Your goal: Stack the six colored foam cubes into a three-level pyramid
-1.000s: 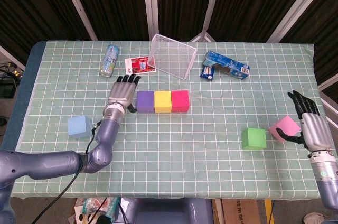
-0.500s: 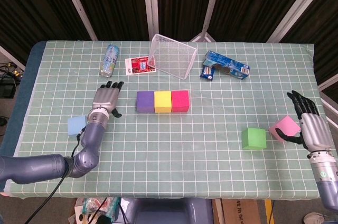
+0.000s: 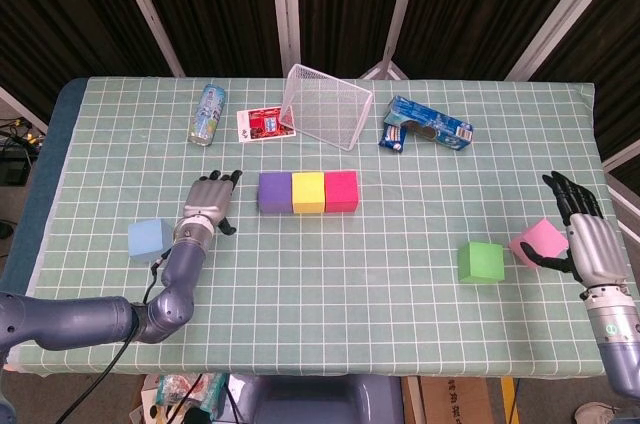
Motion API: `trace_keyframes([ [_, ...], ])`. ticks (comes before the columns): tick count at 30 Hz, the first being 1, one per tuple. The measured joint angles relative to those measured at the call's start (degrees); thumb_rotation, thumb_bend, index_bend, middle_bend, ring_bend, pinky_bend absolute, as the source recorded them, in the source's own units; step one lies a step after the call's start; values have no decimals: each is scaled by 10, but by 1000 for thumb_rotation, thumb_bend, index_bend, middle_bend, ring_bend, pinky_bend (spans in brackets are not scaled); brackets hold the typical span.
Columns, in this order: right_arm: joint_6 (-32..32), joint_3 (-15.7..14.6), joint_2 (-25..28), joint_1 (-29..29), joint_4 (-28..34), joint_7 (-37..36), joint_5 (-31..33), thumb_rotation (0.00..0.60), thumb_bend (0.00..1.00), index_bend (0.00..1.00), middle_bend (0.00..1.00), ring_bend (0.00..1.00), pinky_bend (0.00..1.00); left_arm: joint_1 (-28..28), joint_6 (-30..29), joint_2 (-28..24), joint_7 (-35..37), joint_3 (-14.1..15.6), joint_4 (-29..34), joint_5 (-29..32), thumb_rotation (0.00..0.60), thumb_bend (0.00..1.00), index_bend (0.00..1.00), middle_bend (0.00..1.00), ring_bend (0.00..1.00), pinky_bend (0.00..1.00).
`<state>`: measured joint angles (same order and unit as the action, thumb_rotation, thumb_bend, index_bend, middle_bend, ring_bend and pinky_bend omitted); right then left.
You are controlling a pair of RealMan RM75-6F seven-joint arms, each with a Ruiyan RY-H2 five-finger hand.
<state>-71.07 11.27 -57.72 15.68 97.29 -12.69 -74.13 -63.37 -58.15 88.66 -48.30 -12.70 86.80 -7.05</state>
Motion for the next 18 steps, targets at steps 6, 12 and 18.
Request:
trace_keyframes([
  [6,2,0,-1,0,-1,-1,2,600,264,0,0,0,0,-4,1,9,-7,3,-5,9,600,240,68,180,80,159],
  [12,2,1,-1,0,-2,-3,3,600,264,0,0,0,0,-7,3,14,-10,3,-9,13,600,240,68,181,80,159],
  [18,2,2,-1,0,-2,-6,4,600,263,0,0,0,0,-8,6,20,-13,4,-17,22,600,240,68,182,80,159],
])
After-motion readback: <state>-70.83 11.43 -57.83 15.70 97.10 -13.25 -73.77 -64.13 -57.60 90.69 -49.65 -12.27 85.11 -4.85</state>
